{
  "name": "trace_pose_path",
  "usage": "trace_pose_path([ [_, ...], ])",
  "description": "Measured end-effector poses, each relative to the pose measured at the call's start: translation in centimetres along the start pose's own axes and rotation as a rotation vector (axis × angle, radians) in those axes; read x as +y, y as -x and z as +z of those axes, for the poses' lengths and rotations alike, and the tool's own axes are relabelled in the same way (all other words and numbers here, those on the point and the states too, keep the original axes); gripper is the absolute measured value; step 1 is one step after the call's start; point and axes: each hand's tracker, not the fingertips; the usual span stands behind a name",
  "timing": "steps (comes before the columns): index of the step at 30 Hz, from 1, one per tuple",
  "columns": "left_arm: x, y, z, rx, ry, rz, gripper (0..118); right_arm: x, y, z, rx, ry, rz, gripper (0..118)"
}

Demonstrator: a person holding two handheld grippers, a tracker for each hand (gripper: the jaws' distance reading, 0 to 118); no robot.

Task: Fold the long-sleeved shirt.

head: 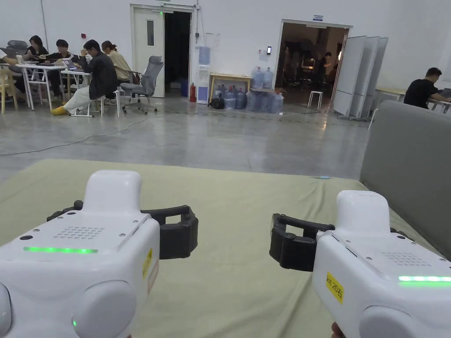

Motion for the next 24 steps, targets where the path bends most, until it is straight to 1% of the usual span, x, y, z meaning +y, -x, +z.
trace_pose_path([
  [19,0.12,-0.12,0.0,-0.003,0.004,0.001,115,0.09,-0.19,0.24,-0.005,-0.004,-0.004,118],
  [24,0.12,-0.11,0.0,-0.003,0.006,0.003,113,0.13,-0.2,0.24,-0.006,-0.007,-0.004,118],
])
